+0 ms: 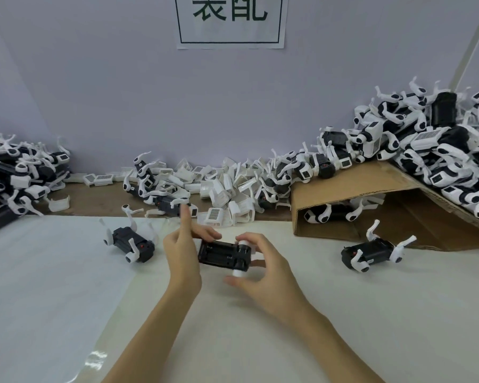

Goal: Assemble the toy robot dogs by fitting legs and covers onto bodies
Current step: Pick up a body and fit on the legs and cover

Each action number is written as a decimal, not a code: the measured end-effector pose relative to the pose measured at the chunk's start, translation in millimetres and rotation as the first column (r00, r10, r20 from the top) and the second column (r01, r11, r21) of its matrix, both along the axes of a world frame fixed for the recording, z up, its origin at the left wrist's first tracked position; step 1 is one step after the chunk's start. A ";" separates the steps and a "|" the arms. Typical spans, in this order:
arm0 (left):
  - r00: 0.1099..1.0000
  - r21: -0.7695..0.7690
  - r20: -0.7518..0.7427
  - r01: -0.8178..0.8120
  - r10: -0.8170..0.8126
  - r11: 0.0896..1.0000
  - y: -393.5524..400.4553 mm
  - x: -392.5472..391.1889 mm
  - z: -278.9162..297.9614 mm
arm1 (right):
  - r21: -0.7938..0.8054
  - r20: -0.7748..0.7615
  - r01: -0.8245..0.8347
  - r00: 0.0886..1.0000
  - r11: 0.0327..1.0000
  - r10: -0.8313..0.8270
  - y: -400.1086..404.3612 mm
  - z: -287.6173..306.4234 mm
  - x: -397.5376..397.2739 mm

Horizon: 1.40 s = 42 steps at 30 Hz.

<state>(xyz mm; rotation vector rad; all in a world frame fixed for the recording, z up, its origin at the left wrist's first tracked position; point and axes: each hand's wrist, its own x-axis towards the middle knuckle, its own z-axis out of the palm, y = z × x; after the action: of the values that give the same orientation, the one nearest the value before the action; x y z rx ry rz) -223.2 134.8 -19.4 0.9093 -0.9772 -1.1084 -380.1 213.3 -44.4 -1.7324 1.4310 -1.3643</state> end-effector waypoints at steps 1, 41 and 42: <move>0.997 0.017 -0.077 -0.028 0.029 0.999 -2.0 2.4 0.0 | -0.035 -0.047 0.010 0.999 0.999 -0.012 1.1 0.1 5.5; 0.966 0.251 0.106 0.203 -0.236 0.946 -10.4 11.7 -4.9 | 0.196 0.659 0.157 0.710 0.968 -0.249 -12.6 11.6 -40.1; 0.958 0.256 0.100 0.237 -0.269 0.937 -9.8 11.1 -5.1 | 0.200 0.701 0.134 0.673 0.971 -0.237 -12.8 12.6 -41.2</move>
<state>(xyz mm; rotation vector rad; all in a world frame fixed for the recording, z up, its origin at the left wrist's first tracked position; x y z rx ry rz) -212.1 125.0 -24.5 1.0870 -1.1079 -1.4237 -421.3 200.5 -31.7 -0.7855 1.1956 -1.7444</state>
